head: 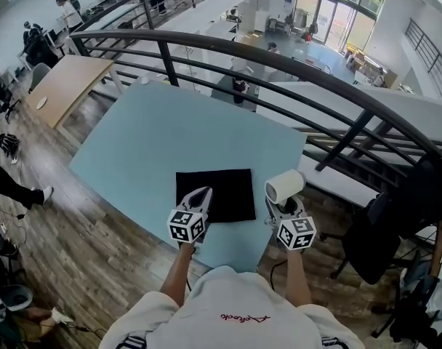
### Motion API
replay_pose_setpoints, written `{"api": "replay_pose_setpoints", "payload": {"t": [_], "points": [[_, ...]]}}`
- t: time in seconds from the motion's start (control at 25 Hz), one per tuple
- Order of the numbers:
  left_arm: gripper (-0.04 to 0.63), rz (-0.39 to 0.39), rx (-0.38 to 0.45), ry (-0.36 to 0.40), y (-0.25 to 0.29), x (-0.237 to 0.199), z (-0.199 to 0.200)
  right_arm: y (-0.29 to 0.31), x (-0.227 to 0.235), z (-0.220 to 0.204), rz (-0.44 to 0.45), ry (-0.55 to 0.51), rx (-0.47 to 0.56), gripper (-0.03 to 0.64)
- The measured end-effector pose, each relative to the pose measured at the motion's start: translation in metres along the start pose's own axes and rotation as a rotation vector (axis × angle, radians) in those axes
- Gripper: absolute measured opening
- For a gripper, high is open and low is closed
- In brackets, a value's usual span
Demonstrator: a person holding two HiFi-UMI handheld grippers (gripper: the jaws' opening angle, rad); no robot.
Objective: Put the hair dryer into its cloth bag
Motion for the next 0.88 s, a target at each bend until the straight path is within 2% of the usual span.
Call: {"api": "replay_pose_setpoints", "payload": {"t": [0.2,0.48,0.72,0.88], "points": [[0.006,-0.05,-0.017,-0.013,0.018,-0.016,0.008,0.012,-0.007,0.006,-0.045,-0.024,-0.029,0.216],[0.006,-0.107,-0.057,-0.028,0.035,-0.03,0.015,0.018,-0.013,0.016,-0.112,-0.005,-0.04,0.216],[0.006,-0.12,-0.082,-0.034,0.045,-0.029,0.005,0.02,-0.014,0.013,-0.125,0.009,-0.044,0.216],[0.006,-0.098,-0.079,-0.029,0.056,-0.029,0.001,0.026,-0.003,0.006,-0.099,0.005,-0.048,0.216]]}}
Point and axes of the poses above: the fingertips, and each gripper's own axes: y forward along the fingers, x to its right, z out of its top, the point moved 5 cm from there along -y, backward along the fingers, and after that the axes turned 6 degrees about -y, right-handed, at the moved point
